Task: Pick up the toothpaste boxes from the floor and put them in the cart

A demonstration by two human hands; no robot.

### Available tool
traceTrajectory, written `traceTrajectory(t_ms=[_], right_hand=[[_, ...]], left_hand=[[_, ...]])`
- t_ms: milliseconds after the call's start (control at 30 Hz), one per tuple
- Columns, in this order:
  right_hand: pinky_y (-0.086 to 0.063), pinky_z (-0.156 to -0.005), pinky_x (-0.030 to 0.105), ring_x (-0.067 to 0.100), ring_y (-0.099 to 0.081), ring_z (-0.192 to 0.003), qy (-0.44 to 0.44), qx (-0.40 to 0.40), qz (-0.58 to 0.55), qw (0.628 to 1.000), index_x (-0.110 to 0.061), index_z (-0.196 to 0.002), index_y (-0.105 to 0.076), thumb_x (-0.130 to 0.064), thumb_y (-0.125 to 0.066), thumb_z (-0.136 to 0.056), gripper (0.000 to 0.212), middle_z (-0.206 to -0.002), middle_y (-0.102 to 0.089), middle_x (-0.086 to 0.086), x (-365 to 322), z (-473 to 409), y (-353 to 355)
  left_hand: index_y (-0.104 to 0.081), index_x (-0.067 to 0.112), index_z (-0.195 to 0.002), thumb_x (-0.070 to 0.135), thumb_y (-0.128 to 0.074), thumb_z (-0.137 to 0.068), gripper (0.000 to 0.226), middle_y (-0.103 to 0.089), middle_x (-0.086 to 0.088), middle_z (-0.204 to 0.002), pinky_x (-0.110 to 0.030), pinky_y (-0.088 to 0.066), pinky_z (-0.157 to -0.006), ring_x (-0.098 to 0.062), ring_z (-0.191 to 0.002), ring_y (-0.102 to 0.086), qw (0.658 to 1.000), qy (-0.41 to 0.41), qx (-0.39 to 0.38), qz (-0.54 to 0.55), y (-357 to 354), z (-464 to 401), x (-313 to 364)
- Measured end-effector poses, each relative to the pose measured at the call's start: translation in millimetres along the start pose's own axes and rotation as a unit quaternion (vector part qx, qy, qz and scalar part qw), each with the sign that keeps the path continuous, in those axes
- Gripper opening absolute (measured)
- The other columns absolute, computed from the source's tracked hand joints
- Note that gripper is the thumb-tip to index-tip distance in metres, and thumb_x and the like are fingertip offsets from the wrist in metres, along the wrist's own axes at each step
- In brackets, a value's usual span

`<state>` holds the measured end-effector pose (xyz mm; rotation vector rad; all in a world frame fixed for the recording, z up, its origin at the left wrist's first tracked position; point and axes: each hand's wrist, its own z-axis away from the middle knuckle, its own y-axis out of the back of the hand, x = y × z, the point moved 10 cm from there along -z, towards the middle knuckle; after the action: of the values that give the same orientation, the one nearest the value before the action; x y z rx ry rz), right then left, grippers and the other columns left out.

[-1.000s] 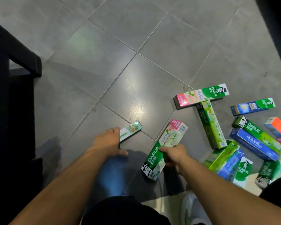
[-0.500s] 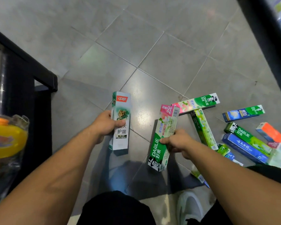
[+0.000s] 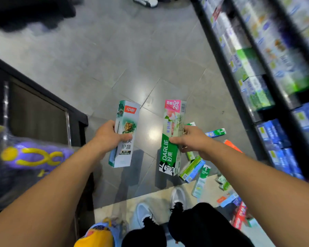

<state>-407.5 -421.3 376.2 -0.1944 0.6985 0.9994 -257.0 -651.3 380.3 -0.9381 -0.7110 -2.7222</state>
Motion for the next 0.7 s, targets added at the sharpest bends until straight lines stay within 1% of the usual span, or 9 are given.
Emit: traceTrajectory(t_ms=[133,233,267,333,400,500,567,633,700], right_hand=[[-0.055,-0.075,0.034,0.021,-0.070,-0.094,0.022,-0.009,-0.004,1.000,-0.019,-0.111,-0.064,-0.017,-0.075,-0.086,0.028,-0.104,-0.074,0.001,-66,93,34],[-0.058,-0.080,0.038,0.020,-0.071,-0.090,0.031,-0.008,0.004,0.999,-0.019,-0.104,-0.067,-0.018,-0.076,-0.085,0.022,-0.100,-0.075,0.001,-97,149,53],[-0.059,-0.078,0.037,0.019,-0.071,-0.088,0.035,-0.005,0.007,0.999,-0.019,-0.102,-0.067,-0.017,-0.076,-0.085,0.020,-0.098,-0.075,0.001,-104,166,58],[-0.059,-0.076,0.037,0.020,-0.071,-0.088,0.045,0.006,0.013,0.999,-0.019,-0.102,-0.066,-0.016,-0.075,-0.086,0.019,-0.098,-0.075,0.002,-118,196,69],[-0.059,-0.082,0.040,0.023,-0.071,-0.094,0.055,0.017,0.010,0.998,-0.019,-0.104,-0.066,-0.017,-0.075,-0.086,0.020,-0.103,-0.074,0.004,-125,224,80],[-0.057,-0.083,0.042,0.024,-0.069,-0.100,0.072,0.055,0.001,0.996,-0.022,-0.103,-0.065,-0.020,-0.075,-0.086,0.019,-0.108,-0.073,0.004,-128,265,99],[-0.057,-0.080,0.041,0.023,-0.069,-0.099,0.075,0.096,-0.028,0.992,-0.020,-0.109,-0.065,-0.022,-0.076,-0.086,0.026,-0.108,-0.073,0.003,-117,294,114],[-0.056,-0.078,0.039,0.022,-0.070,-0.099,0.074,0.130,-0.060,0.987,-0.020,-0.112,-0.064,-0.023,-0.076,-0.085,0.029,-0.109,-0.073,0.001,-100,322,127],[-0.056,-0.081,0.040,0.021,-0.069,-0.100,0.071,0.165,-0.088,0.980,-0.023,-0.109,-0.064,-0.023,-0.077,-0.085,0.027,-0.109,-0.073,0.000,-76,352,140]], left_hand=[[-0.068,0.017,-0.102,0.022,-0.082,-0.080,0.027,-0.077,0.004,-0.089,-0.039,-0.060,-0.080,-0.012,-0.078,-0.075,0.997,-0.055,-0.002,-0.051,34,84,102],[-0.067,0.019,-0.102,0.021,-0.080,-0.082,0.023,-0.075,0.009,-0.081,-0.018,-0.055,-0.061,0.000,-0.065,-0.071,0.994,-0.080,-0.011,-0.072,45,141,157],[-0.067,0.019,-0.102,0.021,-0.079,-0.083,0.022,-0.075,0.008,-0.081,-0.020,-0.057,-0.062,-0.001,-0.066,-0.071,0.993,-0.088,-0.015,-0.079,46,155,172],[-0.068,0.021,-0.101,0.022,-0.079,-0.083,0.021,-0.077,0.005,-0.083,-0.036,-0.061,-0.077,-0.010,-0.073,-0.074,0.991,-0.100,-0.015,-0.091,48,178,196],[-0.068,0.020,-0.099,0.020,-0.079,-0.082,0.020,-0.077,0.004,-0.083,-0.044,-0.060,-0.081,-0.014,-0.075,-0.075,0.988,-0.116,-0.029,-0.099,45,198,216],[-0.065,0.020,-0.102,0.030,-0.081,-0.080,0.029,-0.078,0.005,-0.086,-0.045,-0.061,-0.078,-0.014,-0.075,-0.075,0.979,-0.142,-0.044,-0.139,37,220,237],[-0.063,0.022,-0.104,0.036,-0.082,-0.077,0.037,-0.077,0.005,-0.088,-0.045,-0.061,-0.077,-0.015,-0.076,-0.075,0.972,-0.157,-0.062,-0.165,28,231,250],[-0.062,0.021,-0.103,0.035,-0.083,-0.077,0.036,-0.077,0.004,-0.089,-0.045,-0.061,-0.076,-0.016,-0.077,-0.075,0.963,-0.178,-0.074,-0.190,14,241,265],[-0.063,0.019,-0.100,0.030,-0.082,-0.079,0.031,-0.076,0.001,-0.090,-0.044,-0.061,-0.075,-0.018,-0.079,-0.074,0.953,-0.203,-0.090,-0.207,-8,259,282]])
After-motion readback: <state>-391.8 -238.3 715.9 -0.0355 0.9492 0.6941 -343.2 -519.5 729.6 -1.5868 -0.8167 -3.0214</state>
